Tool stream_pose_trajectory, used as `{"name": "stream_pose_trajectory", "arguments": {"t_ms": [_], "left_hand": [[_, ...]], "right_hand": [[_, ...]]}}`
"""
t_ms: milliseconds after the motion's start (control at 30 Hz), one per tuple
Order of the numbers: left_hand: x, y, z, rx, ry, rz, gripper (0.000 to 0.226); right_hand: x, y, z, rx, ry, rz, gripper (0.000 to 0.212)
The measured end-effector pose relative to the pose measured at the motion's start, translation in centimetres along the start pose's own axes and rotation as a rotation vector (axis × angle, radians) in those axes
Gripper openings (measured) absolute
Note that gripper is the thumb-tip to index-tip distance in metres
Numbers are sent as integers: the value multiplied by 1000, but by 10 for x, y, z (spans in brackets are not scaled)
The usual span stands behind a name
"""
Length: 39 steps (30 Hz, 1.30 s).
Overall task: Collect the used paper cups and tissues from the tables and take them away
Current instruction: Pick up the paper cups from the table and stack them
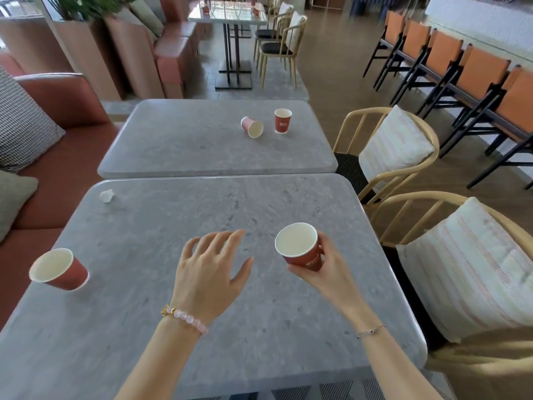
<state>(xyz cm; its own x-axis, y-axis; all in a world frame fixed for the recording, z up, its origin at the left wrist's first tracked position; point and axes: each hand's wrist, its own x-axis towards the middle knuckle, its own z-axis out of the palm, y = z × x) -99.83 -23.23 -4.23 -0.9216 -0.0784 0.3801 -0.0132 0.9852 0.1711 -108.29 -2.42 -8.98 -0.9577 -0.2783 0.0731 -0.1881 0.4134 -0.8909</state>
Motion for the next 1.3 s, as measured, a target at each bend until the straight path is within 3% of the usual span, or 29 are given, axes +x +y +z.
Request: {"name": "stream_pose_trajectory", "arguments": {"t_ms": [733,1000,1300], "left_hand": [[-19,-3,-26,40,60,-20,47],[-52,-29,-40,107,54,-194,46],[-95,-84,-54,158,68,-378,50]], "right_hand": [[-18,-29,5,128,-24,16,69],[-5,-47,45,185,-189,-1,82],[-11,-81,117,224,-358,-55,63]]}}
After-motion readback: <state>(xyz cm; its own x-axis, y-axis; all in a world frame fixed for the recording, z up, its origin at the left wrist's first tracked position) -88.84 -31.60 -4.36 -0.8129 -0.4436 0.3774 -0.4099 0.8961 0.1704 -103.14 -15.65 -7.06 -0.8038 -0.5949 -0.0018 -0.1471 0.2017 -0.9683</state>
